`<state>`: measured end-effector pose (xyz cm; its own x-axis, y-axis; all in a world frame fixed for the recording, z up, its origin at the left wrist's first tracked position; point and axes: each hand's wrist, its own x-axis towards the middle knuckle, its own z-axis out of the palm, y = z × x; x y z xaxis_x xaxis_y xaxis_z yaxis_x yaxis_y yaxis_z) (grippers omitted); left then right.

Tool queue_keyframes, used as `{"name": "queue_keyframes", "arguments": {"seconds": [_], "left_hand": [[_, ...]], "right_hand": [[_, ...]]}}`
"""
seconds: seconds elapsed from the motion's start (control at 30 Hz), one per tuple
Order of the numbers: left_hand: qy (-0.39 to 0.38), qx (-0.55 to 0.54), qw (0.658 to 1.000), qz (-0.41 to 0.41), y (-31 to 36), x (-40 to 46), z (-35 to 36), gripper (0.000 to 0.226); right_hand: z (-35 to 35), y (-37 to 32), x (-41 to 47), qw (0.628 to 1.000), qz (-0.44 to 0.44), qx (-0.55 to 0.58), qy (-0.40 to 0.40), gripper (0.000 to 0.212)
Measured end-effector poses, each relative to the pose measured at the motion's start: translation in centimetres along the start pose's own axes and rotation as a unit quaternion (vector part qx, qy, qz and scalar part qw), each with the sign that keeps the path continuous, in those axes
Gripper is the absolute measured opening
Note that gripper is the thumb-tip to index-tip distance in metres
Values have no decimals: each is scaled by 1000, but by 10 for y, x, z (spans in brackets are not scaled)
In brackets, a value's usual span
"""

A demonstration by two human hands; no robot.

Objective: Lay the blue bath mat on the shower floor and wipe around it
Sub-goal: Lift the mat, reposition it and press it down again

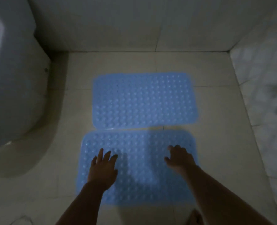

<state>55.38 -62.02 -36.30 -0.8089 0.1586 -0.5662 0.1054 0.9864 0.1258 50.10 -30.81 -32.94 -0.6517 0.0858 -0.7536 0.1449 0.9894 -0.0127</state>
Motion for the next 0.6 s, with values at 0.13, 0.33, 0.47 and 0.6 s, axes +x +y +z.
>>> {"name": "queue_keyframes", "arguments": {"seconds": [0.13, 0.33, 0.47, 0.6], "left_hand": [[38, 15, 999, 7, -5, 54, 67, 74], [116, 15, 992, 43, 1, 140, 148, 85], [156, 4, 987, 22, 25, 151, 181, 97], [199, 3, 980, 22, 25, 151, 197, 95]], "right_hand": [[69, -7, 67, 998, 32, 55, 22, 77], [151, 12, 166, 964, 155, 157, 147, 127], [177, 31, 195, 947, 150, 172, 228, 121], [189, 30, 203, 934, 161, 168, 270, 118]]}}
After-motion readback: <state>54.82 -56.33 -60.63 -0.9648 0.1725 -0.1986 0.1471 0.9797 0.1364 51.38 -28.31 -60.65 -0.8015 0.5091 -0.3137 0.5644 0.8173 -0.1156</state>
